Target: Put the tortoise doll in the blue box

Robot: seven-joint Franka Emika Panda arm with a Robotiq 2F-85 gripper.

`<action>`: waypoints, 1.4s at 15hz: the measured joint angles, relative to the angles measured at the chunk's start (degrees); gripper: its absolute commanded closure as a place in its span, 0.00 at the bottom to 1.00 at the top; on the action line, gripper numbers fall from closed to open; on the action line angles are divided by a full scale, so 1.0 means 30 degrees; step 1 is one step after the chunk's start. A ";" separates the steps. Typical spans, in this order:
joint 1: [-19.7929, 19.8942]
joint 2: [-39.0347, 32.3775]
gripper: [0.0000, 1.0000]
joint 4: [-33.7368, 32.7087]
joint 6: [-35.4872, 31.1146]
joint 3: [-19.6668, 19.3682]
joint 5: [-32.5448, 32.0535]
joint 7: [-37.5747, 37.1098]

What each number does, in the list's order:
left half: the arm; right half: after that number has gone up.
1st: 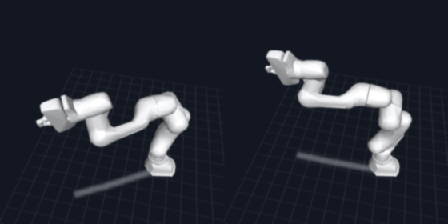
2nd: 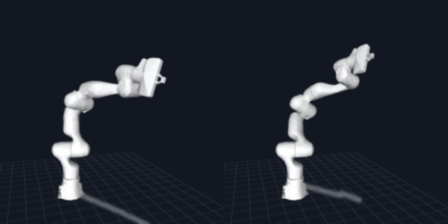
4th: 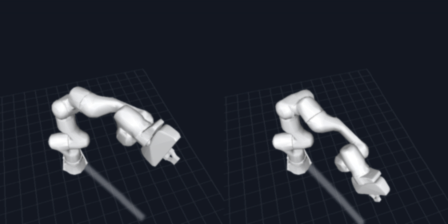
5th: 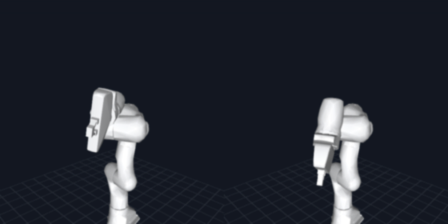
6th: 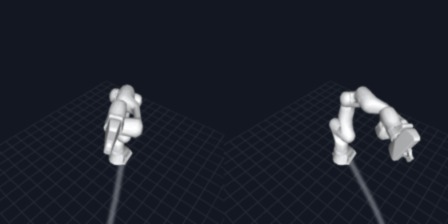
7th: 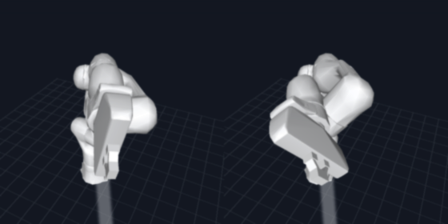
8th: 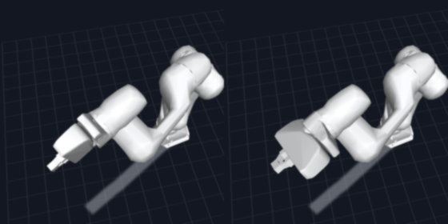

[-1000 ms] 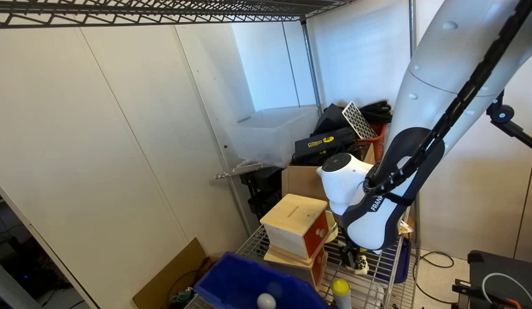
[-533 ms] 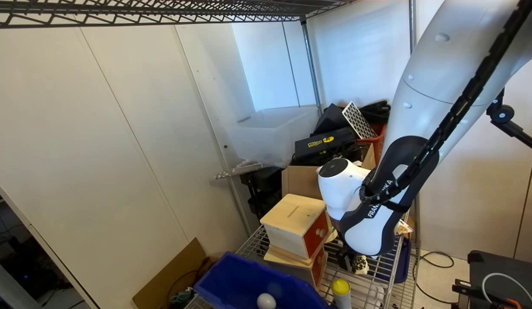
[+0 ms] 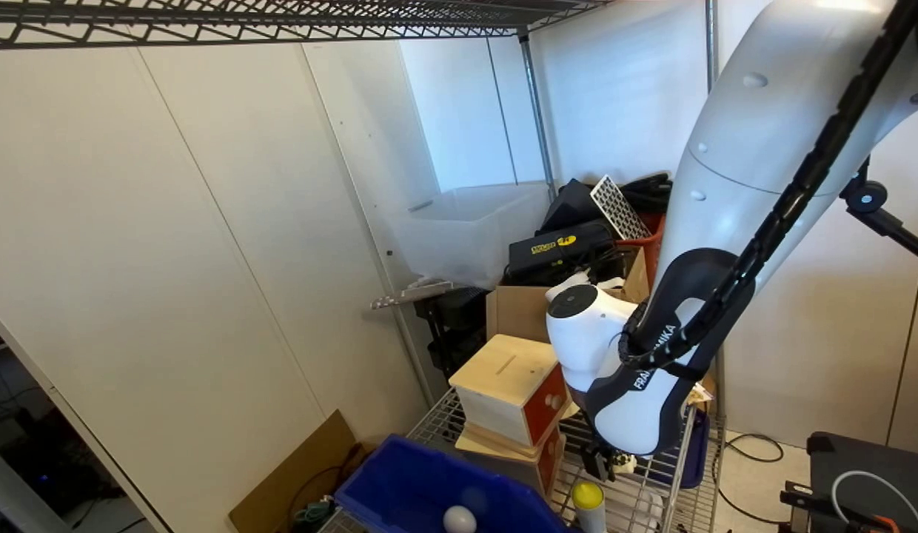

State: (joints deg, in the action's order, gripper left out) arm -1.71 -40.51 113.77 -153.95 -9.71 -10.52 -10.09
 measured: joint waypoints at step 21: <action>-0.1404 0.0390 0.98 -0.0033 0.0321 -0.0922 0.0014 -0.0938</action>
State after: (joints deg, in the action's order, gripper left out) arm -5.92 -39.34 113.67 -152.99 -12.48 -10.48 -12.90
